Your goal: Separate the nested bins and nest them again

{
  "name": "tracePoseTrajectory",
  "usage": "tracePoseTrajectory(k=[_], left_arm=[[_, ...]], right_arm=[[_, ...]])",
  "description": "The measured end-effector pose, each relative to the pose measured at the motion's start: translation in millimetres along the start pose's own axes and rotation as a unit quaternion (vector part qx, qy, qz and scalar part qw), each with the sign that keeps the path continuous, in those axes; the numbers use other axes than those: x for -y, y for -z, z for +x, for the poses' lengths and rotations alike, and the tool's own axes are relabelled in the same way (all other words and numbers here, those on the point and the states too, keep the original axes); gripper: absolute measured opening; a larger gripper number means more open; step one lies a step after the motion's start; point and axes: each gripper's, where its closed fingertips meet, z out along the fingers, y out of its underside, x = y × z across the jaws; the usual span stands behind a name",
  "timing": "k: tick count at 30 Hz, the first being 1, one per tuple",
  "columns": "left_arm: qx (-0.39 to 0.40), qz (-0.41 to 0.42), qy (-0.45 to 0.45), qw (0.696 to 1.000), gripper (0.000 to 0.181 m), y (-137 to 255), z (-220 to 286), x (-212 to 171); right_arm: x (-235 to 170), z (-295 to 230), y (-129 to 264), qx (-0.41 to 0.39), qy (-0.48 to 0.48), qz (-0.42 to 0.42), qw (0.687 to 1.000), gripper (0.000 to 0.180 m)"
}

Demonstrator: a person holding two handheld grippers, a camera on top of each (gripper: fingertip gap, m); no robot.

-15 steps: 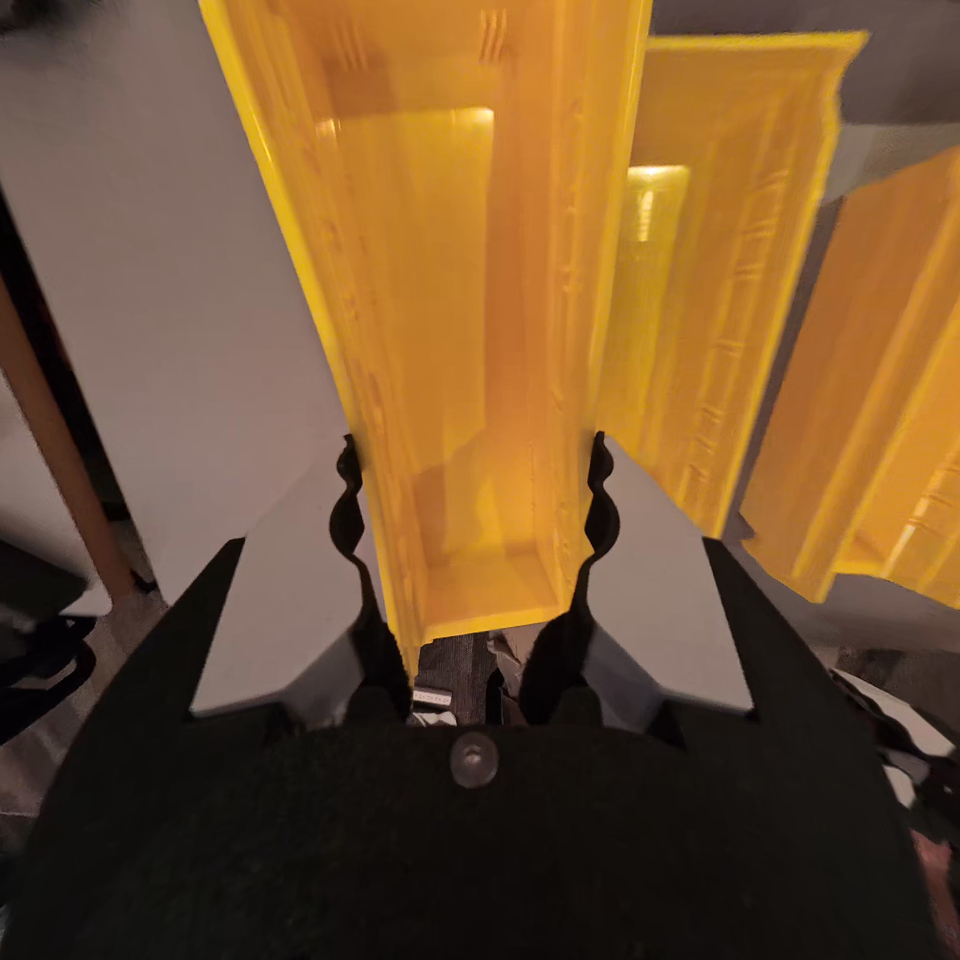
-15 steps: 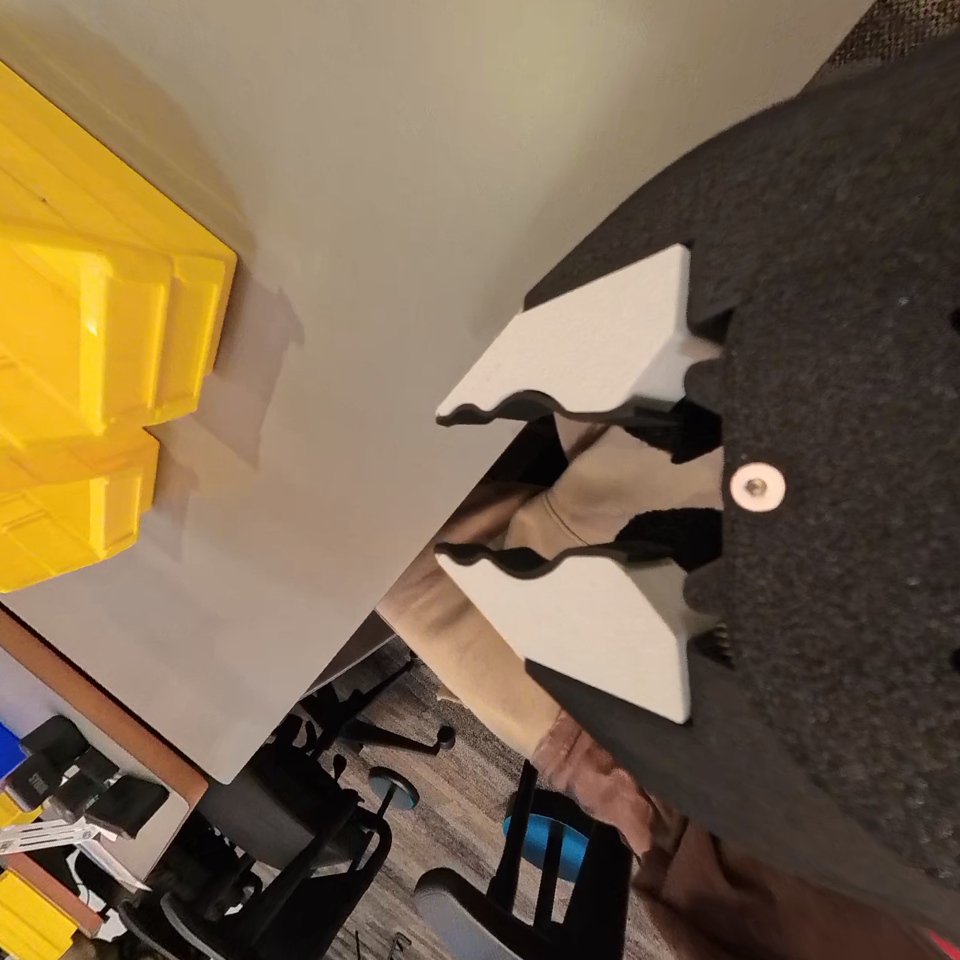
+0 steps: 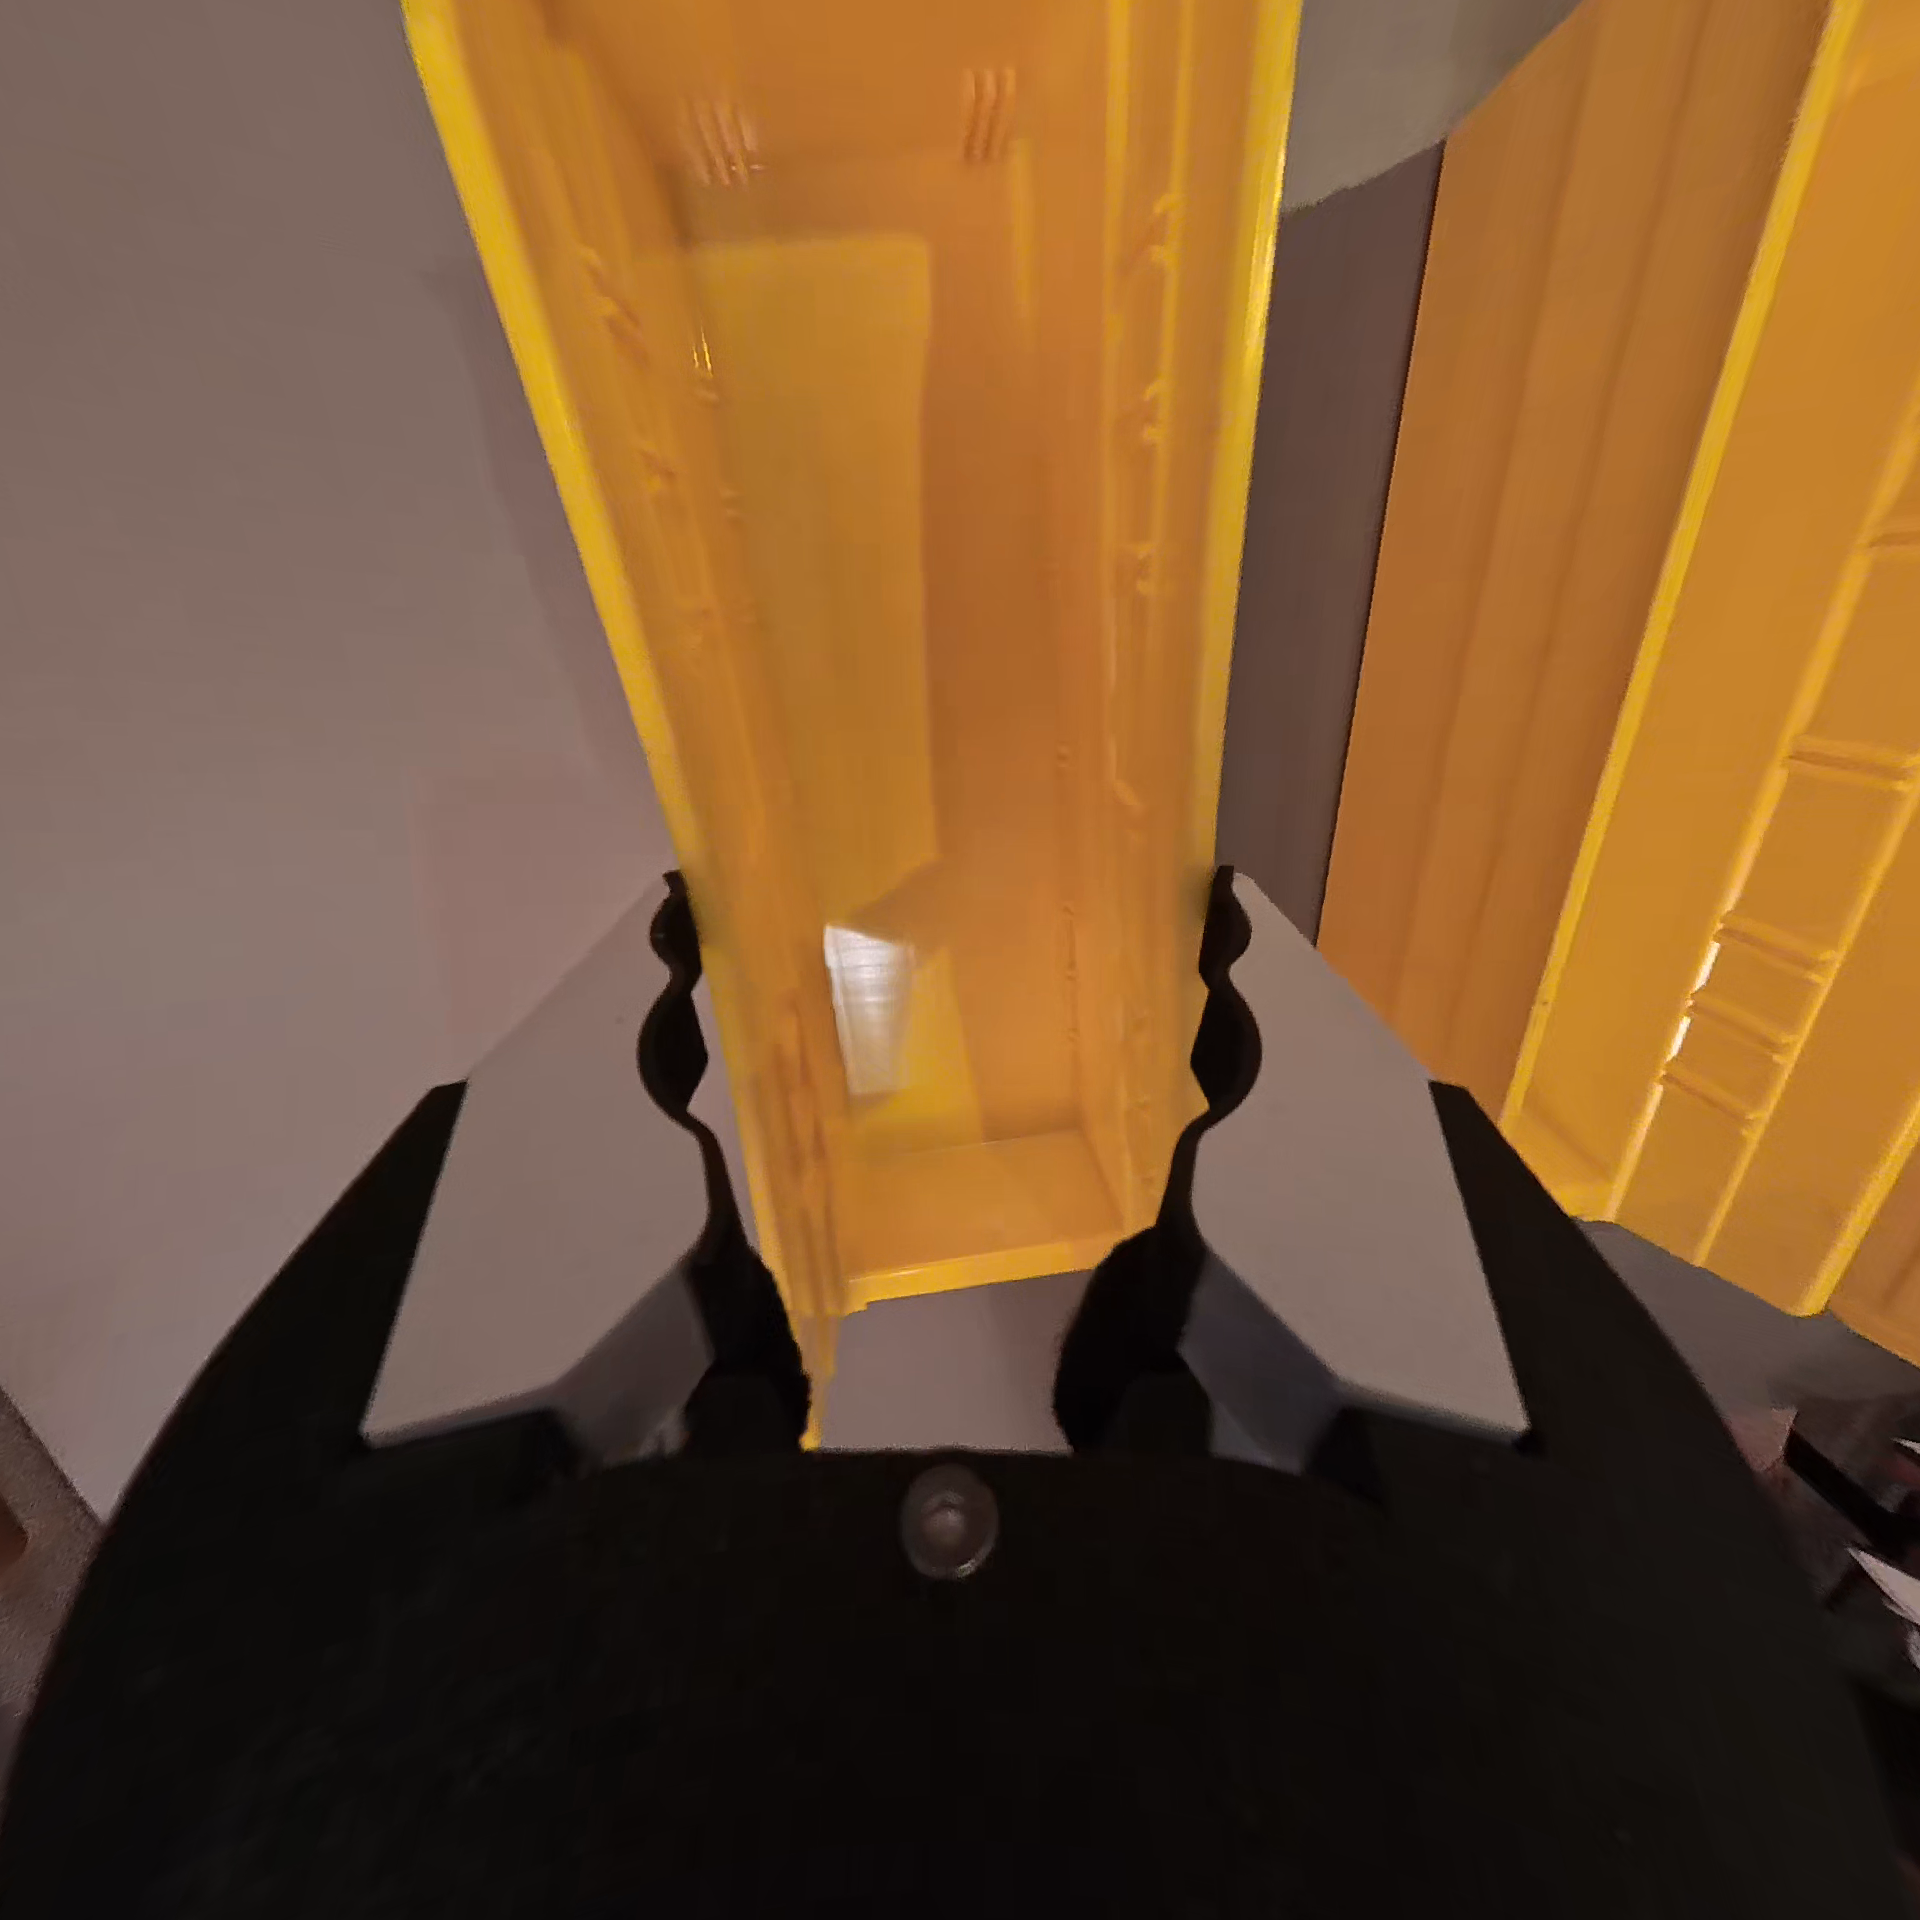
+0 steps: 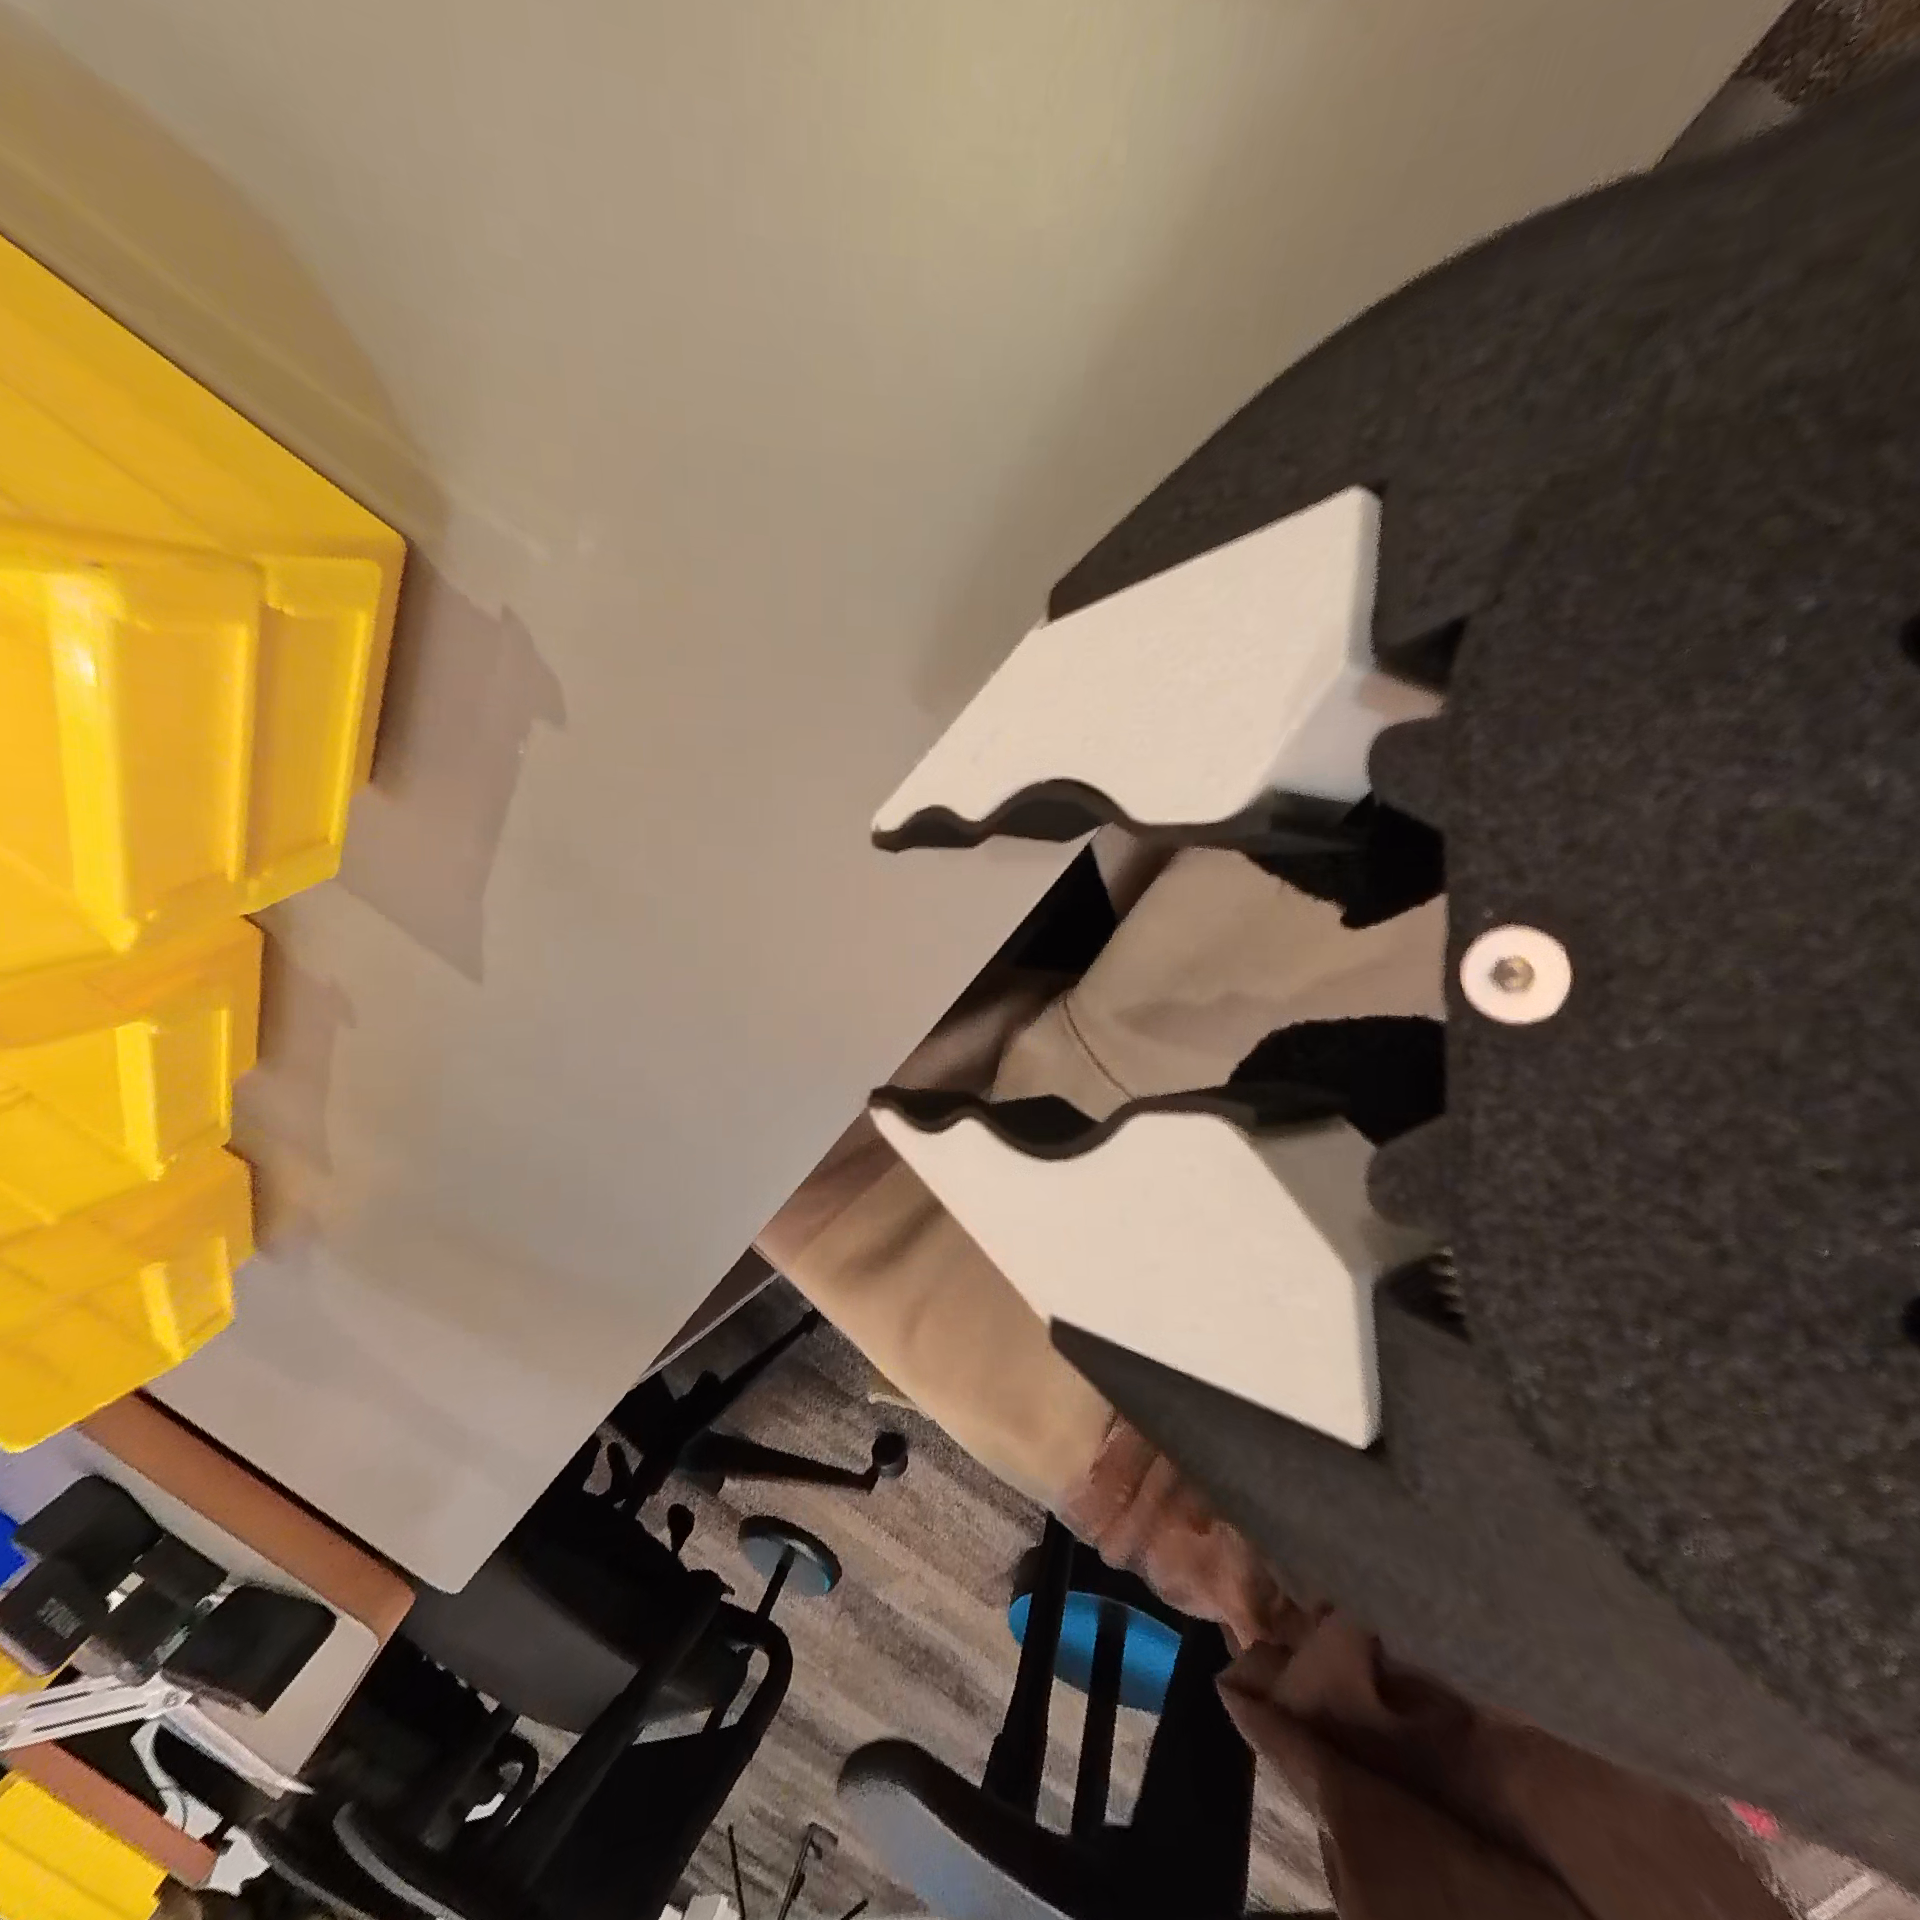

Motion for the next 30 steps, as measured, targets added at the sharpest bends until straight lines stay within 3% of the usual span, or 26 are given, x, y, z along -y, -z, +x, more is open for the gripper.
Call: tracePoseTrajectory(k=[4,8,12,17,21,23,26,30], left_arm=[[0.009,0.012,-0.001,1.000,0.108,-2,0,2],[0.015,0.086,-0.014,0.996,0.124,19,5,12],[-0.086,0.223,-0.052,0.970,0.109,76,58,3],[-0.200,0.375,-0.070,0.902,0.078,116,139,-83],[-0.219,0.442,-0.017,0.870,0.087,103,170,-151],[-0.226,0.435,-0.027,0.871,0.088,84,191,-191],[-0.164,0.426,-0.073,0.887,0.076,48,195,-242],[-0.213,0.375,-0.096,0.897,0.073,37,197,-262]], right_arm=[[-8,1,-7,-0.007,0.008,-0.026,1.000,0.048],[1,18,-5,-0.062,0.008,-0.028,0.998,0.071],[63,27,3,-0.098,0.021,0.005,0.995,0.102],[195,54,-19,-0.183,0.071,0.004,0.980,0.122],[261,67,-68,-0.203,0.023,-0.078,0.976,0.132],[274,79,-87,-0.240,0.011,-0.123,0.963,0.132],[270,97,-107,-0.279,-0.015,-0.194,0.940,0.132],[257,111,-127,-0.299,-0.058,-0.227,0.925,0.131]])
